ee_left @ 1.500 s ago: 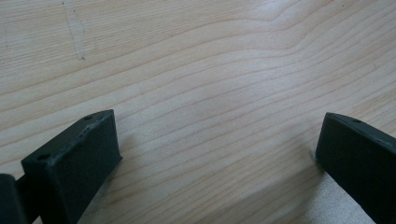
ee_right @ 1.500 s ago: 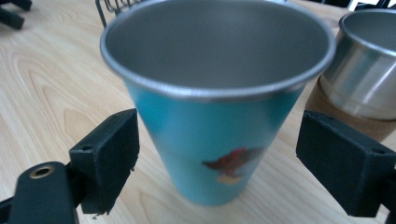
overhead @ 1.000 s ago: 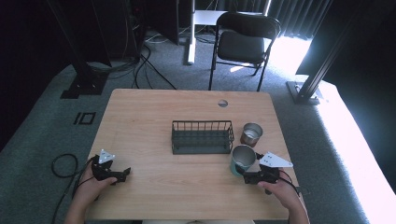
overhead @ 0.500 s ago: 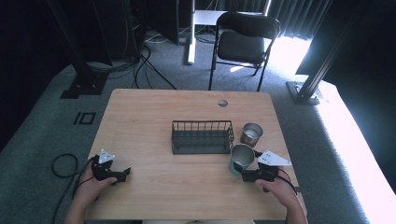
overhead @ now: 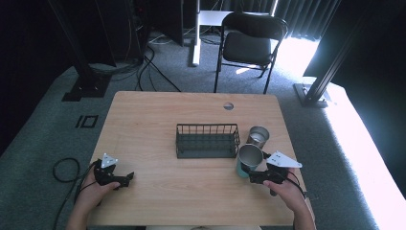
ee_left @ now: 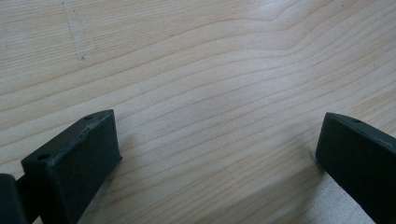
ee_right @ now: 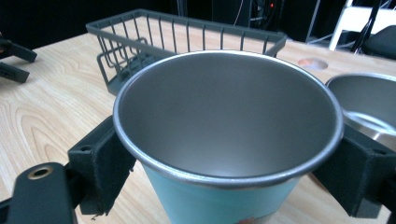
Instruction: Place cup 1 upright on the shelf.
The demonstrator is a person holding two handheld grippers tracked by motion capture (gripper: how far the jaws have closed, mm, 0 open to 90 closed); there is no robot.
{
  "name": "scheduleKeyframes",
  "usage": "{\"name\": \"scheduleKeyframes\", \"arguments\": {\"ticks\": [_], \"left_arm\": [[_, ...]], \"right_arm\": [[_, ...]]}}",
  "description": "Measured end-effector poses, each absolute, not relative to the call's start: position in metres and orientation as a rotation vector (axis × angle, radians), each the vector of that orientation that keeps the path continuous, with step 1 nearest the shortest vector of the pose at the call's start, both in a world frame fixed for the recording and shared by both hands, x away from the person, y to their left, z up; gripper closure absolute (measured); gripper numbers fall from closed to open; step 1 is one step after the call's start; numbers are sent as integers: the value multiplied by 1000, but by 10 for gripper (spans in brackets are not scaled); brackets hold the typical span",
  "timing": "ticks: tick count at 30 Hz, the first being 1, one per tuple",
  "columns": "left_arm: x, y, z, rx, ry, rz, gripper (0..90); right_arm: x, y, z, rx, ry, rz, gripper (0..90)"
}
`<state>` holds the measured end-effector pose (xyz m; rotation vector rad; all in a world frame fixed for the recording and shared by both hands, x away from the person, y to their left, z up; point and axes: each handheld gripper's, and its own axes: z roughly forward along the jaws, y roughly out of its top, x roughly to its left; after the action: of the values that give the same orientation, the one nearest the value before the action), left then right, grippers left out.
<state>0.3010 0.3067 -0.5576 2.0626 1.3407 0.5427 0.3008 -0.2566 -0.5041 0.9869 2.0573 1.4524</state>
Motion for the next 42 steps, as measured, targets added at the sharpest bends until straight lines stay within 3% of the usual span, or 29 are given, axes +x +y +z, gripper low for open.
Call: {"name": "scheduleKeyframes", "arguments": {"ticks": [42], "left_arm": [[301,306,-558,2060,1342,542,3]], "right_arm": [[326,-228,-413,848,1993,1562,126]]}}
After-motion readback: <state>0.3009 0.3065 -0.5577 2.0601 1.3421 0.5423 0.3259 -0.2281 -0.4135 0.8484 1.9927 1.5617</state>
